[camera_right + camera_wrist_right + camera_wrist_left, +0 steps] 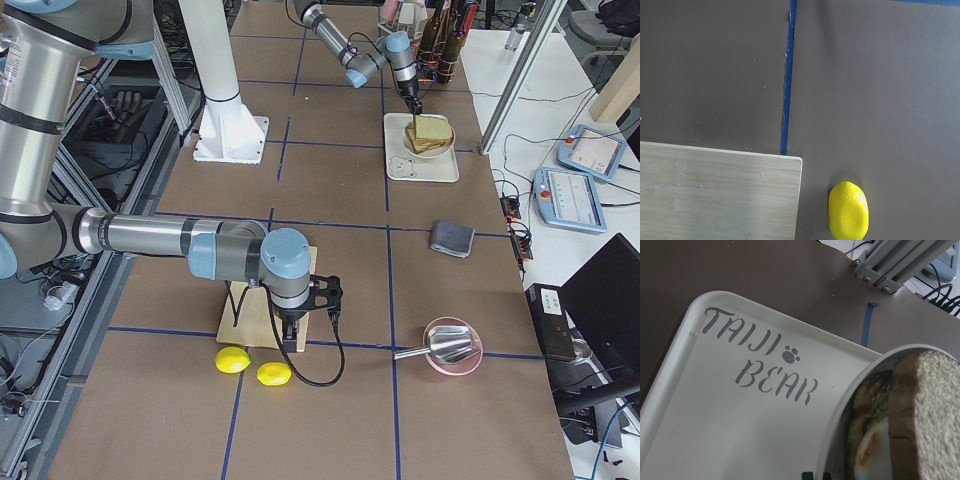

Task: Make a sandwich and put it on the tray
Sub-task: 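Carry the plate with the left gripper onto the white tray, then release the plate and withdraw the left gripper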

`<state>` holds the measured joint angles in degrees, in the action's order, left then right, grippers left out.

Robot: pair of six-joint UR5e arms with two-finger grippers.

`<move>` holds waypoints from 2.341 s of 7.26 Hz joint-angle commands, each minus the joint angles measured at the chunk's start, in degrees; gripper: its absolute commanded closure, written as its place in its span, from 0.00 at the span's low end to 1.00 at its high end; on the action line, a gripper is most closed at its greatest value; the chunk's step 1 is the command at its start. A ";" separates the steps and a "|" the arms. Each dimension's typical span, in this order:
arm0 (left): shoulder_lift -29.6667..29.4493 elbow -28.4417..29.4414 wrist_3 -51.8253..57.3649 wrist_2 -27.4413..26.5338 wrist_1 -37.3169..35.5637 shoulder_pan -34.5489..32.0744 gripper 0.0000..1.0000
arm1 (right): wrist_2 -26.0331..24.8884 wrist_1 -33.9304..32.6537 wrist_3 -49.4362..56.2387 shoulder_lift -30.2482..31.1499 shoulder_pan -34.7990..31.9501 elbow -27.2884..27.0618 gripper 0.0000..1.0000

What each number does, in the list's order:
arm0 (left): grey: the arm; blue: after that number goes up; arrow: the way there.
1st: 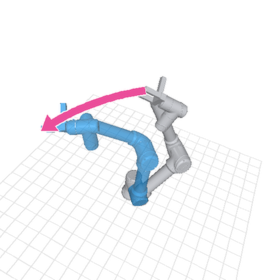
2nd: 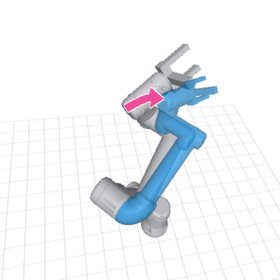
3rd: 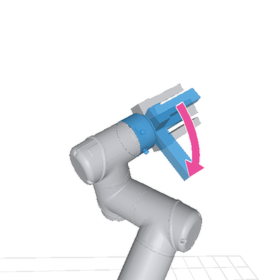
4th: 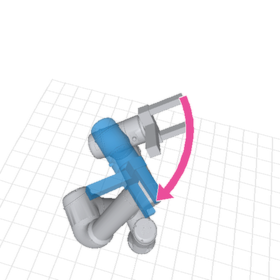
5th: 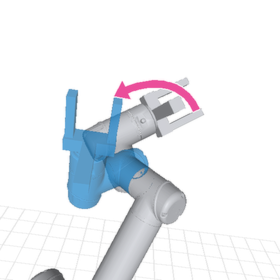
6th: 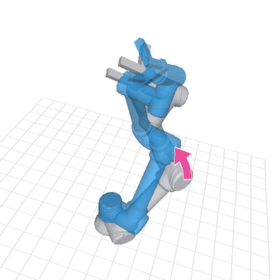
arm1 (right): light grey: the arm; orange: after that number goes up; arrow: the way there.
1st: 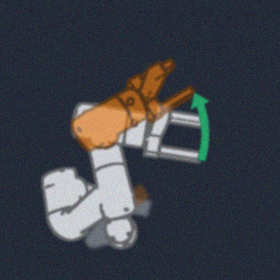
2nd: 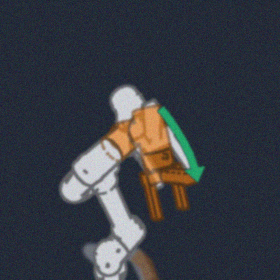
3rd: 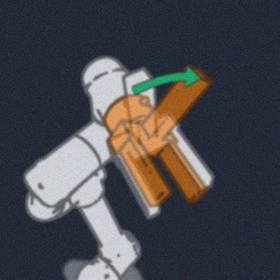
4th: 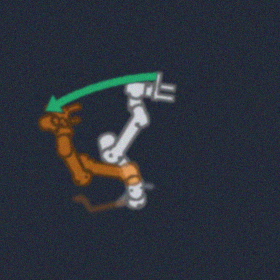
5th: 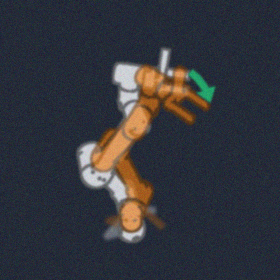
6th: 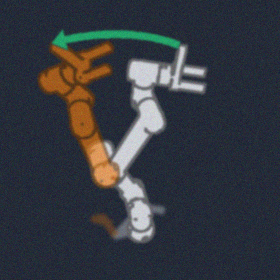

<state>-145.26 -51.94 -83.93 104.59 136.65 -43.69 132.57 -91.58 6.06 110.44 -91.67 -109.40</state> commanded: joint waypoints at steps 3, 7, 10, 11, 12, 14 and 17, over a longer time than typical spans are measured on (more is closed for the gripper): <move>-0.20 0.17 2.88 -0.09 0.99 0.10 0.04 | 0.15 -0.09 0.00 0.04 0.00 0.41 0.00; 7.76 -15.83 12.53 0.53 -8.52 -2.88 0.00 | 0.24 -0.09 0.00 0.12 0.00 0.50 0.00; 20.66 -41.21 29.90 8.69 -28.47 -7.09 0.00 | -0.02 -0.09 0.00 0.04 0.00 1.20 0.00; 24.28 -48.27 35.27 9.05 -35.16 -10.33 0.00 | -0.03 0.00 0.00 0.04 -0.09 1.20 0.00; 27.71 -53.30 43.42 10.53 -41.57 -13.84 0.00 | -0.03 0.00 -0.09 -0.31 0.00 1.03 0.00; 36.57 -54.67 62.21 19.38 -46.02 -26.03 0.00 | -0.20 0.00 -0.17 -0.84 0.00 0.94 0.00; 54.05 -54.66 77.25 29.06 -46.04 -39.32 0.00 | -0.20 0.00 -0.09 -0.93 0.00 0.85 0.00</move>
<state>-98.67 -106.07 -10.55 129.56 90.64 -77.36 132.37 -91.58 5.72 109.55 -91.67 -108.52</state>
